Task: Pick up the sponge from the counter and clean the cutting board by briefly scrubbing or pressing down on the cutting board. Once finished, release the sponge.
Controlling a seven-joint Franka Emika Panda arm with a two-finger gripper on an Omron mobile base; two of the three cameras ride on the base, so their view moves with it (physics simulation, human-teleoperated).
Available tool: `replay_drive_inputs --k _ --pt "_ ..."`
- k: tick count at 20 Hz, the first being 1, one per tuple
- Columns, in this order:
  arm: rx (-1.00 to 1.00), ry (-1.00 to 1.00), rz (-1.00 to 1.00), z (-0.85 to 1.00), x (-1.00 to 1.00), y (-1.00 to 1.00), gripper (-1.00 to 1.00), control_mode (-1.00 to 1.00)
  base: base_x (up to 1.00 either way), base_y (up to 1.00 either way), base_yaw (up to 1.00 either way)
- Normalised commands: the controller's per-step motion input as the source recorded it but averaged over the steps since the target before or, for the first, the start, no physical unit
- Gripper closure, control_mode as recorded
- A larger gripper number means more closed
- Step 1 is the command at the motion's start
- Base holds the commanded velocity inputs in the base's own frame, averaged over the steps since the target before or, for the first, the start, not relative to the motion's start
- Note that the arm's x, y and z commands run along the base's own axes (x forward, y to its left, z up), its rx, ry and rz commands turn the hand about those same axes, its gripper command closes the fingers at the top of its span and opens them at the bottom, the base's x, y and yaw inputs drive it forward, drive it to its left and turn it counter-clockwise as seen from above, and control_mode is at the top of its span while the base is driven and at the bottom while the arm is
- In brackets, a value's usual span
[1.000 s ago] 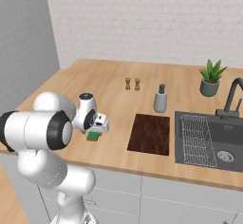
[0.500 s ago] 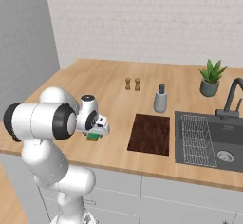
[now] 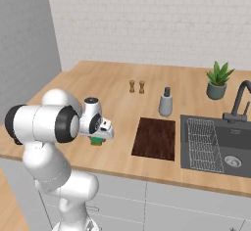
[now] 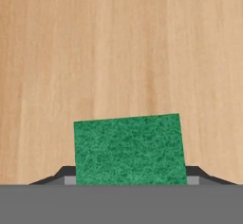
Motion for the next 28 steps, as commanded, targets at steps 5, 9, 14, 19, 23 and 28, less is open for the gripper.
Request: replay_drive_inputs --k 5,9,14,19,23,28 --pt "0.01 -0.11 0.0 0.23 -0.1 -0.05 1.0 -1.0 0.0 0.0 0.0" --pt "0.05 -0.15 0.0 0.78 -0.27 -0.32 1.0 -1.0 0.0 0.0 0.0" --pt "0.02 -0.03 0.0 0.62 -0.02 -0.68 1.0 -1.0 0.0 0.0 0.0" --pt "0.0 0.11 0.0 0.43 0.05 -0.8 1.0 -1.0 0.0 0.0 0.0" --pt "0.0 0.03 0.0 0.12 0.06 -0.69 1.0 -1.0 0.0 0.0 0.0" --pt "0.0 0.04 0.0 -0.06 0.2 -0.49 1.0 -1.0 0.0 0.0 0.0"
